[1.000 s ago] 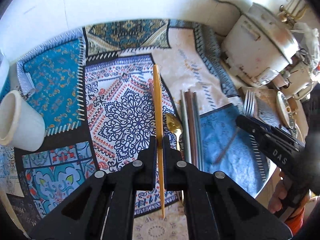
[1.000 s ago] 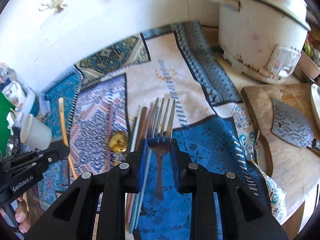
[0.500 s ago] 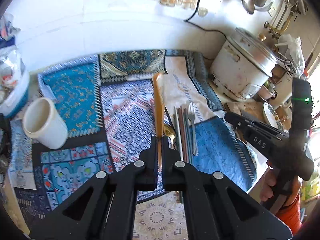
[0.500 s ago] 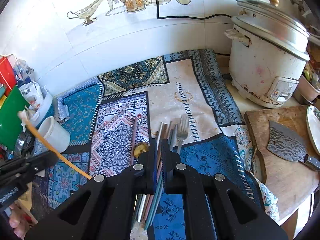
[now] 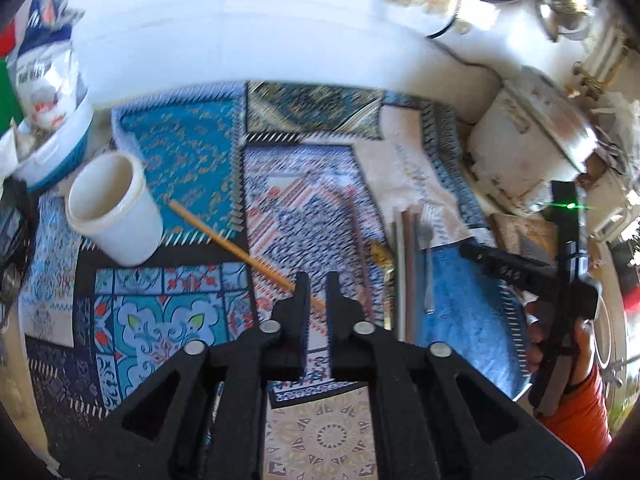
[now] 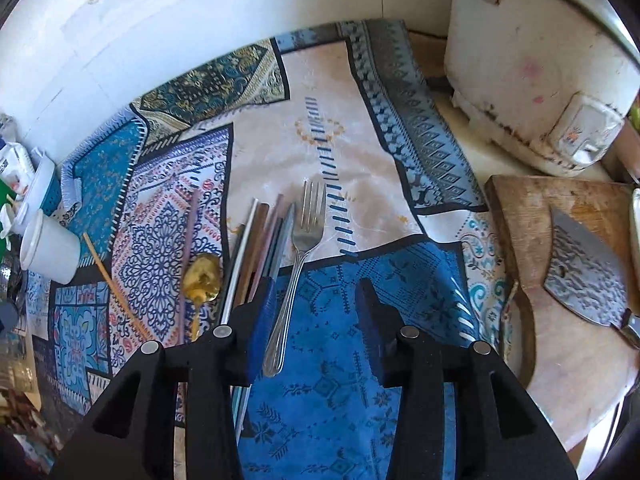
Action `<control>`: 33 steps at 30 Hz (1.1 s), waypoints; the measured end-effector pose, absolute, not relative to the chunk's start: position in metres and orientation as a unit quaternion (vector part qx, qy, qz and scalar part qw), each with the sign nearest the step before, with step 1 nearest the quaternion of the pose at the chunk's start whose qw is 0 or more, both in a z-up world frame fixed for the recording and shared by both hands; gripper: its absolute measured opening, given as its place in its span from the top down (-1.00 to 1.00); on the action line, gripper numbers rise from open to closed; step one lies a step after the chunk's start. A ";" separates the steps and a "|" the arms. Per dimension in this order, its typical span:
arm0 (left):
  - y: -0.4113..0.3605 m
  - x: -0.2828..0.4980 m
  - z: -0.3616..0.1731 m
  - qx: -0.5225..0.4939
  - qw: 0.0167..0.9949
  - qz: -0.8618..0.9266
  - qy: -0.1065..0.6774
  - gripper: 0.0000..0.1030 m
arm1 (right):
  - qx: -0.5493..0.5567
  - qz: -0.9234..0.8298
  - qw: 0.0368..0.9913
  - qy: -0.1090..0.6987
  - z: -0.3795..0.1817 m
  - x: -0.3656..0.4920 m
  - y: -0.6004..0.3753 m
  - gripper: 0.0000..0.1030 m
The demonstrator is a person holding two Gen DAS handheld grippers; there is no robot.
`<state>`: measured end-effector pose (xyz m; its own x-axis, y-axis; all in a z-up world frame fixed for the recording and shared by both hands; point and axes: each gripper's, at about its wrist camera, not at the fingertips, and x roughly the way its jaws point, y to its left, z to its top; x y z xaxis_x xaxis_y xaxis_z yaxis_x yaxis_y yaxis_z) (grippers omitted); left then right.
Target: Organize utensils
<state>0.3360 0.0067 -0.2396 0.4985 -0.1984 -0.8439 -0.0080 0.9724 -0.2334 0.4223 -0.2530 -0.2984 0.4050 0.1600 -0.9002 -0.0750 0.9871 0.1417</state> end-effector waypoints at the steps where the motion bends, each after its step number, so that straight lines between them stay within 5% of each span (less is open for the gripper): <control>1: 0.010 0.339 -0.248 -0.107 0.855 -0.044 0.506 0.54 | 0.040 0.071 0.834 0.545 -0.304 0.429 -0.253 0.28; 4: 0.024 0.348 -0.277 -0.132 0.840 0.001 0.526 0.13 | 0.039 0.074 0.829 0.553 -0.313 0.442 -0.253 0.27; 14: 0.046 0.389 -0.342 -0.205 0.793 0.069 0.570 0.12 | 0.053 0.089 0.821 0.561 -0.330 0.479 -0.247 0.27; 25: 0.032 0.419 -0.352 -0.139 0.812 0.077 0.561 0.12 | 0.090 0.063 0.827 0.552 -0.340 0.505 -0.241 0.28; 30: 0.022 0.435 -0.355 -0.097 0.820 0.090 0.557 0.12 | 0.092 0.049 0.837 0.537 -0.343 0.506 -0.237 0.61; 33: 0.016 0.442 -0.357 -0.076 0.825 0.103 0.551 0.13 | 0.099 0.056 0.838 0.534 -0.343 0.505 -0.238 0.62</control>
<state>0.4421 0.0160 -0.3567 0.3723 0.0850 -0.9242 -0.2533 0.9673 -0.0131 0.5055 -0.2383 -0.3433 0.4241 0.1990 -0.8835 0.0124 0.9742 0.2254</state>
